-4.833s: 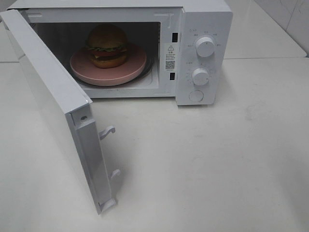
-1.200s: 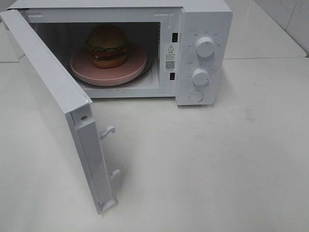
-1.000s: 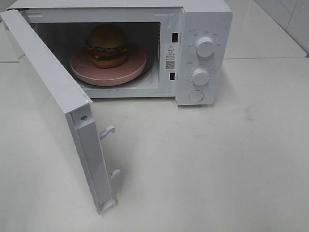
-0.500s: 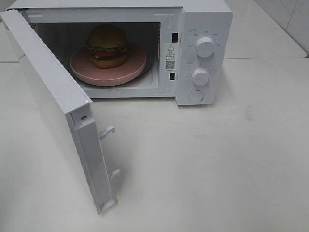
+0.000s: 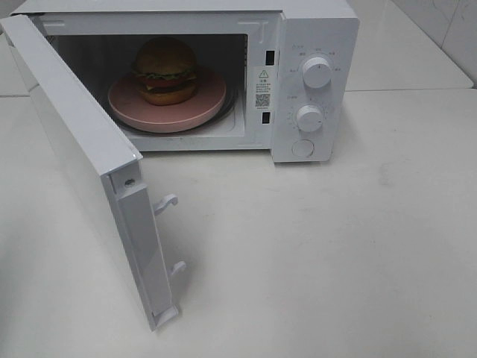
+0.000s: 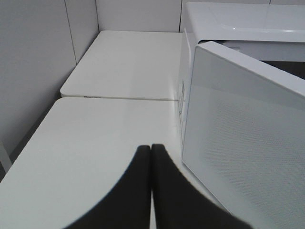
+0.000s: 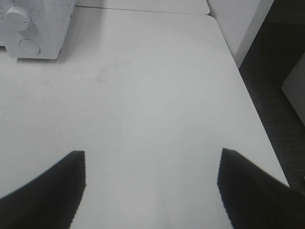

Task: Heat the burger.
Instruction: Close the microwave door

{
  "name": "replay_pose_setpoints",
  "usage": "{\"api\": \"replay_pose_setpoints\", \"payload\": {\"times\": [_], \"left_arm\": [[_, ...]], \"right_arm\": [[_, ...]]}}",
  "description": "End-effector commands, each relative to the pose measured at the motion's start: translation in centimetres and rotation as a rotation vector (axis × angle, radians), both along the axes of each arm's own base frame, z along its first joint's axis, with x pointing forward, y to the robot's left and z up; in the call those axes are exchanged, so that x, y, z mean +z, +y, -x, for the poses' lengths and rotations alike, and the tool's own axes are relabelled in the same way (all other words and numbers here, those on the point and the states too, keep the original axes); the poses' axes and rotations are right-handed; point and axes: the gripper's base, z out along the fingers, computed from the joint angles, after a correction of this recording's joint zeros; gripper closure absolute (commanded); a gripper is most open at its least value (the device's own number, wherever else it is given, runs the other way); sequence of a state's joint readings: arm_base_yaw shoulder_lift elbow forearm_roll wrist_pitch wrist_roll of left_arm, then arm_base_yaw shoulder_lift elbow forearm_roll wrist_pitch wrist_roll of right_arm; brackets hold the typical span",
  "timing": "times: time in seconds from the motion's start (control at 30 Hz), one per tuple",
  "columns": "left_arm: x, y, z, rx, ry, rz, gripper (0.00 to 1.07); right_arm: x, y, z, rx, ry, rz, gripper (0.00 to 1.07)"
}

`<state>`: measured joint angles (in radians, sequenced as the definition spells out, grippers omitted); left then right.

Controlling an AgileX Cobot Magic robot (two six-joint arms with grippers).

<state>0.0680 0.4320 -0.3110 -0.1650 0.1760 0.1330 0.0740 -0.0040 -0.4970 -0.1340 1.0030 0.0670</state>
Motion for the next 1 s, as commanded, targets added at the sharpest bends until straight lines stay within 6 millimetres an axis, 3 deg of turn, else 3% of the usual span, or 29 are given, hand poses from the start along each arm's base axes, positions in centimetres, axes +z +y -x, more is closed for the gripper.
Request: {"api": "replay_pose_setpoints", "payload": {"times": [0.03,0.47,0.67,1.0], "left_arm": [[-0.8,0.3,-1.1,0.030,-0.047,0.004,1.07],[-2.6,0.8,-3.5,0.049,-0.042,-0.051,1.07],[-3.9,-0.4,-5.2,-0.076,0.024,-0.166,1.07],[-5.9,-3.0,-7.4,-0.251,0.058,-0.215,1.07]], "right_arm": [[0.0,-0.1,0.4,-0.012,-0.036,0.004,0.31],[0.0,-0.1,0.4,-0.012,-0.036,0.004,0.31],[0.0,-0.1,0.4,-0.012,-0.036,0.004,0.31],[0.0,-0.1,0.4,-0.012,-0.035,0.005,0.31]]}}
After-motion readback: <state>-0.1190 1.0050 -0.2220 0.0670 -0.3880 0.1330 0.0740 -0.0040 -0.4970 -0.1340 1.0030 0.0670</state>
